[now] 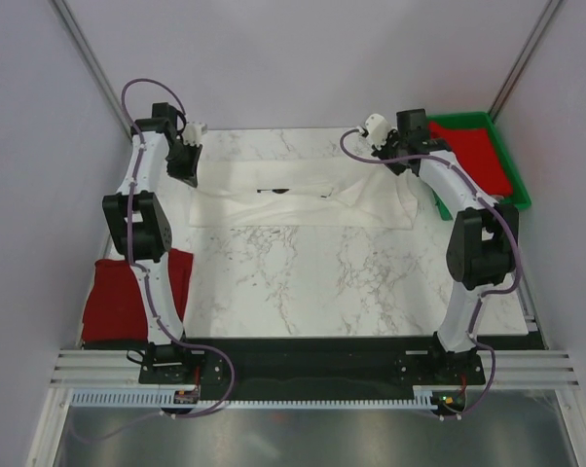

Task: Fold and stack the t-shirts
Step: Fold the tshirt

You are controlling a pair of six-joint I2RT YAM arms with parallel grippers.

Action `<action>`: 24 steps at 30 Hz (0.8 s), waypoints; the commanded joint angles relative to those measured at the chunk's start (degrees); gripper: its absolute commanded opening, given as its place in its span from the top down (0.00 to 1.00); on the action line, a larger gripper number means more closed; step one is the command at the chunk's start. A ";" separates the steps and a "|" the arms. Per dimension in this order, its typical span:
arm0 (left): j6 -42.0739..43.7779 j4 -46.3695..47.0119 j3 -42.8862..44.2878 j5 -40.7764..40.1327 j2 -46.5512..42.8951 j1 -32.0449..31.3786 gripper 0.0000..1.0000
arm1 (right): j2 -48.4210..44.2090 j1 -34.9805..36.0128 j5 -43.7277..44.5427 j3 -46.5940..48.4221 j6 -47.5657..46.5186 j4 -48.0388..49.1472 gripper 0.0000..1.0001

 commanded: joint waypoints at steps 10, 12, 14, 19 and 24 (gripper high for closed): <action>1.08 -0.97 5.07 -2.19 3.83 0.03 0.98 | 13.98 -0.88 2.69 18.48 1.70 1.11 1.00; 0.99 -0.97 6.21 -2.45 4.70 0.03 0.98 | 15.82 -0.97 2.95 20.33 1.44 1.02 1.00; 1.07 -0.97 7.27 -2.71 5.58 0.03 0.98 | 16.88 -0.97 3.30 21.31 1.44 1.11 1.00; -0.33 -0.26 10.60 -4.82 7.96 0.03 0.86 | 20.58 -0.97 6.10 24.12 3.54 1.11 0.87; -1.82 2.46 10.79 -8.24 4.89 -0.23 0.73 | 17.70 -1.24 8.50 22.91 5.92 1.29 0.59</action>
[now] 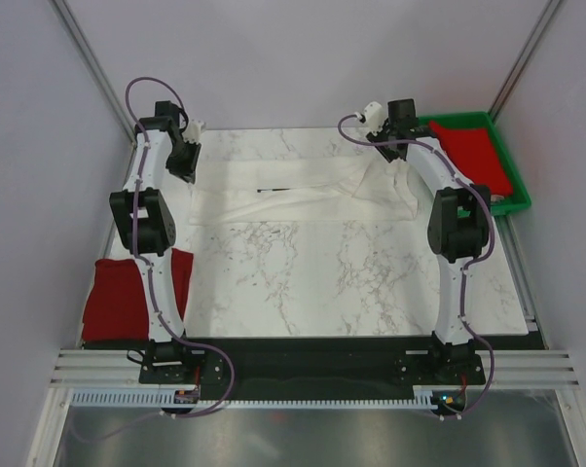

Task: Fold and stack the t-shirts
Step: Fold the tshirt

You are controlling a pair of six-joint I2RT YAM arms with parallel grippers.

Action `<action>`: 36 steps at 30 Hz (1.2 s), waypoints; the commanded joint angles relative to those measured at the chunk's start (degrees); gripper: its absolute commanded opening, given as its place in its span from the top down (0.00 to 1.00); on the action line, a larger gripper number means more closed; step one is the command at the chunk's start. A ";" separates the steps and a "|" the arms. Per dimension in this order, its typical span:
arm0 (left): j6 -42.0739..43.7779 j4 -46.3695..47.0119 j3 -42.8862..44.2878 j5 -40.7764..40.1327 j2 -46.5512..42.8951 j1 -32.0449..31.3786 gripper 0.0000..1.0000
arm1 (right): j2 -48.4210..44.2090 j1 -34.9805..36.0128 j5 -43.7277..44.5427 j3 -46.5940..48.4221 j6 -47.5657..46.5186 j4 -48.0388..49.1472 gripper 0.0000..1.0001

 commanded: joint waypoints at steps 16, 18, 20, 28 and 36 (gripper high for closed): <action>1.82 1.72 -13.73 1.50 -4.02 -5.24 0.89 | -1.73 1.42 -25.35 0.24 -5.22 -16.56 0.56; 1.65 1.80 -14.61 0.62 -3.50 -5.24 0.89 | 0.29 1.86 -26.59 2.17 -6.79 -18.76 0.55; 1.73 1.72 -15.40 -0.43 -3.14 -5.24 0.90 | 1.09 2.21 -26.94 2.09 -7.24 -20.00 0.55; 0.86 1.72 -18.48 -2.72 -1.56 -5.24 0.90 | 2.85 3.26 -28.70 2.09 -8.47 -20.88 0.54; 0.94 1.72 -19.36 -4.21 -1.12 -5.24 0.90 | 4.52 4.49 -30.37 2.97 -8.39 -21.06 0.53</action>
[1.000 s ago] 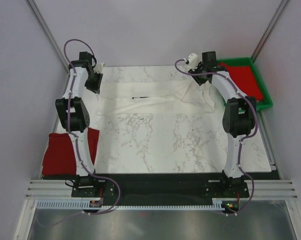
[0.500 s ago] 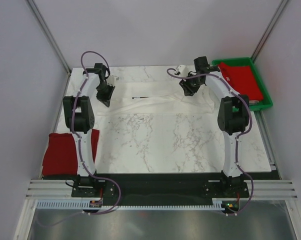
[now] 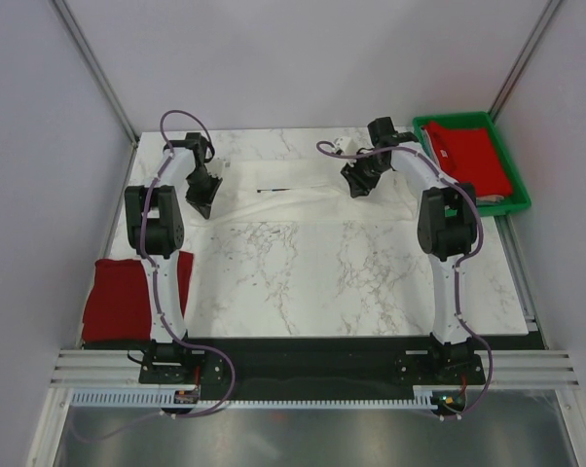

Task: Fold and stack the t-shirts
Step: Fold the tshirt

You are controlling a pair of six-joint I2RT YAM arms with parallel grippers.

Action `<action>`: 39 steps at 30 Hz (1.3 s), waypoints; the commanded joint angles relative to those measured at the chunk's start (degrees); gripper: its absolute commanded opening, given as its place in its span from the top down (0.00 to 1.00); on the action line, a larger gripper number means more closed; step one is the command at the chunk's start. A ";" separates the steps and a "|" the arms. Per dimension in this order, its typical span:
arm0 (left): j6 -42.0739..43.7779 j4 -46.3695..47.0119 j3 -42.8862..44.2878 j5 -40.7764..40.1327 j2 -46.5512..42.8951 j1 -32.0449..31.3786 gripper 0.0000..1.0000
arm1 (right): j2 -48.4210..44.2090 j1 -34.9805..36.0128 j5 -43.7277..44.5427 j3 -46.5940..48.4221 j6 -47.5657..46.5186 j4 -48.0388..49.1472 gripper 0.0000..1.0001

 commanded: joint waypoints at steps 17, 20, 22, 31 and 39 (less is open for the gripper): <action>0.20 0.21 -0.02 -1.70 1.37 -0.32 0.90 | 4.05 1.72 0.42 5.28 -0.34 2.62 0.73; 0.20 0.21 0.16 -1.70 1.46 -0.41 0.90 | 3.97 1.72 0.95 5.37 -0.07 3.42 0.78; 0.20 0.29 0.25 -1.70 1.55 -0.33 0.90 | 3.96 1.72 1.56 5.45 0.10 3.77 0.81; 0.20 0.21 0.25 -1.70 1.38 -0.41 0.90 | 3.70 2.95 2.71 6.86 -1.30 5.18 0.97; 0.20 0.21 0.69 -1.17 -0.82 -0.41 0.92 | 3.96 7.17 11.65 7.92 -2.89 16.41 0.98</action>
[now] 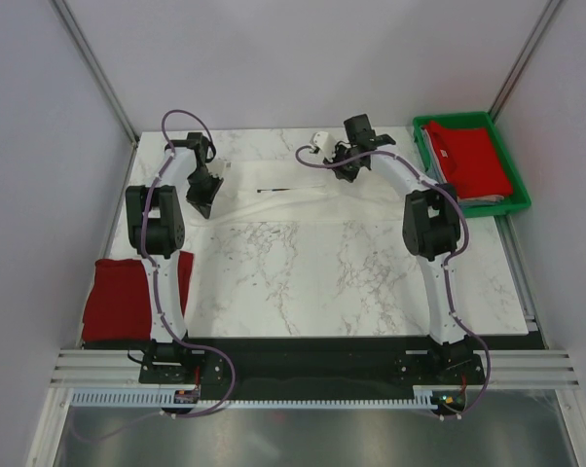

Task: Fold and stack the t-shirts
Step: Fold the tshirt

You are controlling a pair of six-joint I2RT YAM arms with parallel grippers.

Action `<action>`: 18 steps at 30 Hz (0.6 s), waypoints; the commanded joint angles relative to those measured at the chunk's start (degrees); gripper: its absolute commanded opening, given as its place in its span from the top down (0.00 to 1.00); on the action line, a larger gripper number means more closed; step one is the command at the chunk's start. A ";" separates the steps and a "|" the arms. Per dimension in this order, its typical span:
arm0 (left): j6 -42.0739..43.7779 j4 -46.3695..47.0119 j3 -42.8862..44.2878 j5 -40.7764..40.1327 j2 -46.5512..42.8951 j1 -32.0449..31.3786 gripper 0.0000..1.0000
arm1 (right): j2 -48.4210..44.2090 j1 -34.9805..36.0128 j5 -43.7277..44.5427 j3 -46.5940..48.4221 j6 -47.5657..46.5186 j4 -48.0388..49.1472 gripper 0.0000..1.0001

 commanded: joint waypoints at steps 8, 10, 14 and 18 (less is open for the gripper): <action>2.83 2.40 3.57 -0.19 -9.46 -0.04 0.87 | -4.38 4.14 24.10 -2.97 10.61 32.85 0.56; 7.47 2.32 2.96 0.95 -11.49 -0.39 0.59 | -6.75 4.15 25.59 -4.12 11.75 33.30 0.55; 19.86 2.23 -3.18 1.04 -17.63 -0.83 0.53 | -13.94 4.06 23.85 -10.17 12.99 32.78 0.53; 33.12 2.49 -14.33 -1.33 -20.29 -1.18 0.57 | -18.79 4.06 21.38 -17.81 12.91 30.67 0.52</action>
